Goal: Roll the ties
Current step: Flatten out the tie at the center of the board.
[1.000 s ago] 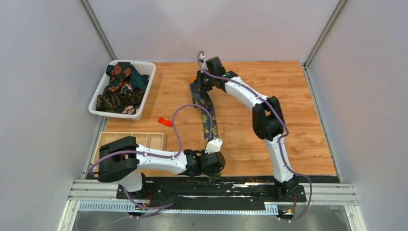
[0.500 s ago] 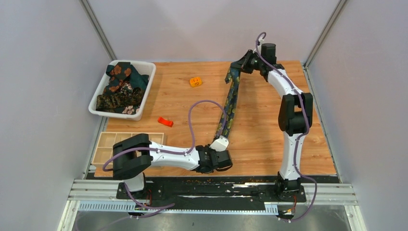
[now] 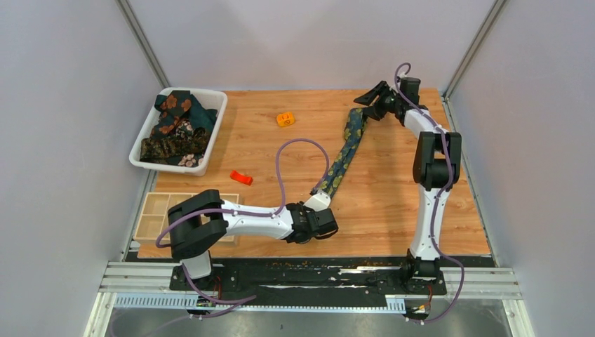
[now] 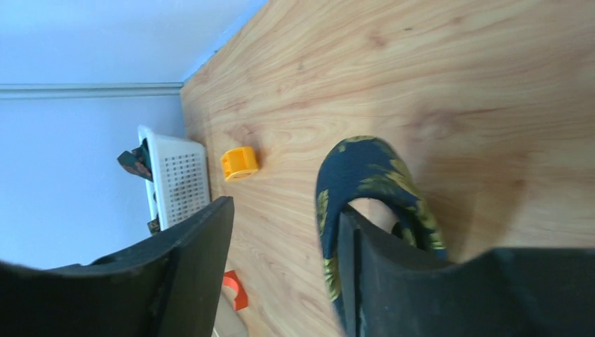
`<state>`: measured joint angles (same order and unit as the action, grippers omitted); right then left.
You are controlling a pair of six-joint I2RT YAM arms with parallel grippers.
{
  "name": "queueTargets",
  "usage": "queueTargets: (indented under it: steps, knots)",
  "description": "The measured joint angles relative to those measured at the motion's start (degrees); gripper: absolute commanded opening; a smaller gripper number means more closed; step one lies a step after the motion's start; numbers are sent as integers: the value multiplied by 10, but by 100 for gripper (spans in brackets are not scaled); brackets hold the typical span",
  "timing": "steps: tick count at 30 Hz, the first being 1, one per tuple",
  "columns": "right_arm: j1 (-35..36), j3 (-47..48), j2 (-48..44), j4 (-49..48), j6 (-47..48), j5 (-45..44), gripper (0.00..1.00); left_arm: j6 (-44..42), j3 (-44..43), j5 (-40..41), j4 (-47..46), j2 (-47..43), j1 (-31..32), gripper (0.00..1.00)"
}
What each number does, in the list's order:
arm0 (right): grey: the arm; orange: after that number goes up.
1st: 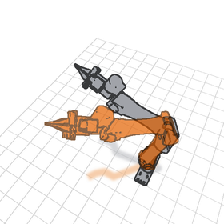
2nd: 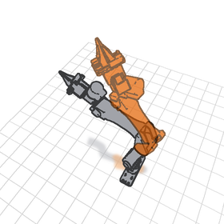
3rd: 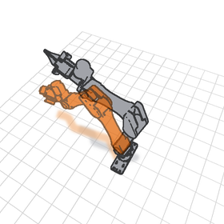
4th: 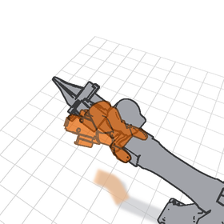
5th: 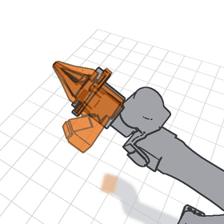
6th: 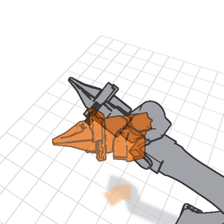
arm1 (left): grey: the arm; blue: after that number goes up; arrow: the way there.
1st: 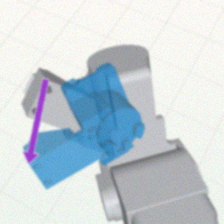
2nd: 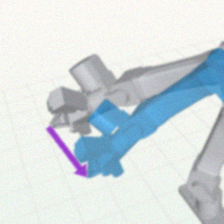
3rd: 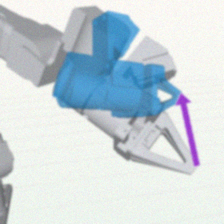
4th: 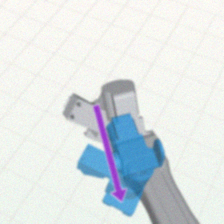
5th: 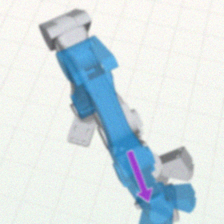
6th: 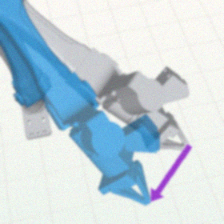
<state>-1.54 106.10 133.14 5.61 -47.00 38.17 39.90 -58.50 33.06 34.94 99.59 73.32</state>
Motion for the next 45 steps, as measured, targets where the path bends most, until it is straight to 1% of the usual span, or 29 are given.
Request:
queueTargets:
  steps: [1,2,4,6,7,10,11,13,18,21,23,26,27,31,37,40,43,45]
  knots:
    - [-7,-4,3,-3,-5,0,63,0,0,2,1,1,0,41]
    - [-12,-6,6,-4,-9,0,66,0,0,3,2,1,0,45]
    - [-26,-22,6,-7,-16,-4,68,-2,0,5,3,1,0,50]
    - [-37,-34,5,-7,-18,-13,70,-5,0,9,7,0,0,58]
    - [-42,-42,2,-6,-18,-20,72,-5,0,10,9,-1,0,63]
    - [-51,-66,-19,13,-14,-48,78,-7,0,8,17,-8,-2,73]
    - [-52,-74,-32,23,-11,-58,79,-7,0,3,19,-11,-2,75]
    - [-50,-83,-67,50,2,-82,79,-6,0,-9,23,-17,1,76]
    - [-40,-103,-168,86,39,-129,77,-2,4,-30,31,-42,5,76]
    - [-19,-125,-231,110,79,-170,77,5,5,-37,33,-61,5,76]
    - [14,-131,-259,132,113,-205,76,13,4,-42,36,-71,5,77]
    - [79,-145,-278,160,165,-250,73,30,-3,-52,43,-80,5,77]
    - [102,-149,-279,171,182,-263,71,37,-4,-57,43,-82,5,77]
    - [168,-148,-257,222,235,-268,63,64,0,-75,36,-83,5,75]
    - [196,-60,-144,294,284,-263,56,91,16,-89,12,-77,5,71]
    - [203,-30,-94,320,299,-267,53,99,16,-94,-4,-54,5,64]
    - [205,-26,-66,342,313,-276,52,106,19,-97,-14,-31,5,54]
    - [205,-26,-53,356,323,-283,52,113,19,-94,-21,-28,5,49]
